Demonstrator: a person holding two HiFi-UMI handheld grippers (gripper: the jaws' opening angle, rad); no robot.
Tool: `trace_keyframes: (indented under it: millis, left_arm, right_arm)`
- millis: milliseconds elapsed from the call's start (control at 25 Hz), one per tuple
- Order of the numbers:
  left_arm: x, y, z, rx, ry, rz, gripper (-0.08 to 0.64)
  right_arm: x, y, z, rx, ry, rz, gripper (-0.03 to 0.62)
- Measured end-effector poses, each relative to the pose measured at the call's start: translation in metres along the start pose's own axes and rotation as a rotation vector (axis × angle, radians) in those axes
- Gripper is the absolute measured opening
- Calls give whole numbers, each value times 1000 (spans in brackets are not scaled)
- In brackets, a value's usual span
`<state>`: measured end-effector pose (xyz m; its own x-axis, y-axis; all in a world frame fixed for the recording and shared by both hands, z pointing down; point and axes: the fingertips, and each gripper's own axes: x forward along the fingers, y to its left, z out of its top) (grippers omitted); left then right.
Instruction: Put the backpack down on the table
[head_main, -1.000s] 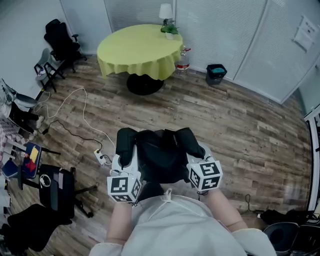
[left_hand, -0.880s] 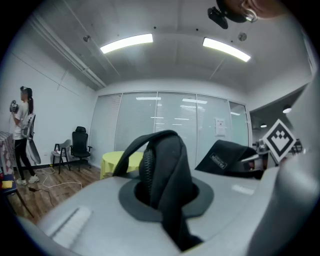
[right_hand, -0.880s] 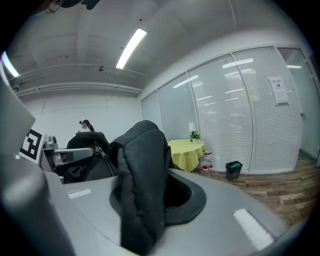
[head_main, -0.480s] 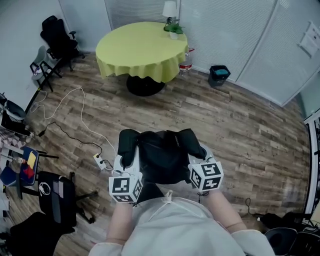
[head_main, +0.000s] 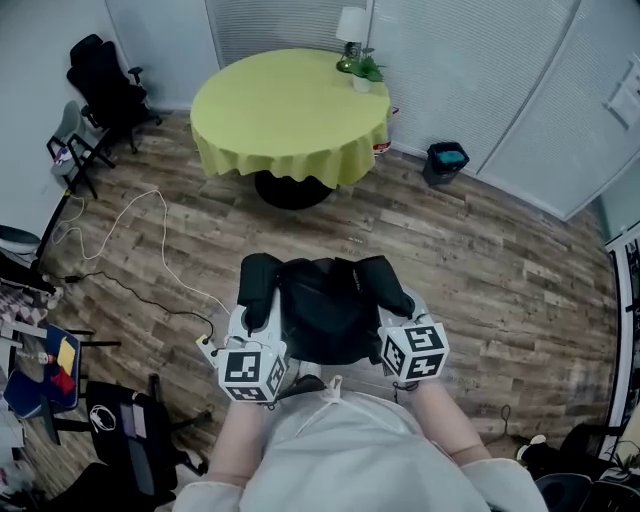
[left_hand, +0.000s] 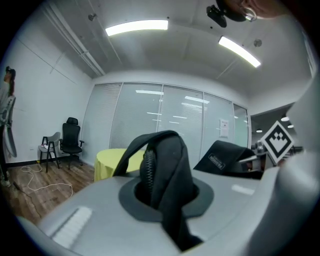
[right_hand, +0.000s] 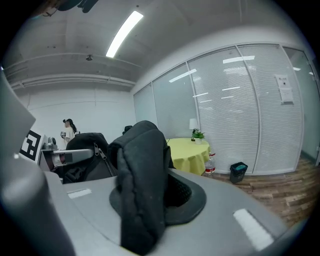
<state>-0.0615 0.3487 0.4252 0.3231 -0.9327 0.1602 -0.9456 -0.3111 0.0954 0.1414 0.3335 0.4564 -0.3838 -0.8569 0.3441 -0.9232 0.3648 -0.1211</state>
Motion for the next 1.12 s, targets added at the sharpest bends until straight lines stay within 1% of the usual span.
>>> trace_keyframes:
  millis: [120, 280, 440, 600, 720, 840, 1000, 1120]
  left_arm:
    - [21, 32, 12, 7, -1, -25, 28]
    - [51, 69, 23, 9, -9, -13, 28]
    - [73, 87, 19, 9, 6, 0, 28]
    - [108, 106, 13, -10, 38, 17, 28]
    - [134, 120, 18, -10, 54, 52, 28]
    - [169, 138, 26, -28, 55, 92, 28]
    - [228, 155, 39, -29, 50, 140, 28]
    - [273, 164, 55, -33, 37, 183, 28]
  right_arm:
    - [35, 13, 16, 8, -8, -5, 34]
    - [78, 22, 34, 8, -16, -2, 35]
    - [111, 18, 36, 8, 10, 6, 35]
    - [157, 7, 39, 15, 43, 23, 35]
    - [192, 1, 47, 25, 61, 69, 35]
    - [234, -9, 63, 20, 57, 117, 35]
    - [296, -36, 87, 18, 57, 163, 34]
    - [340, -59, 115, 4, 56, 203, 35]
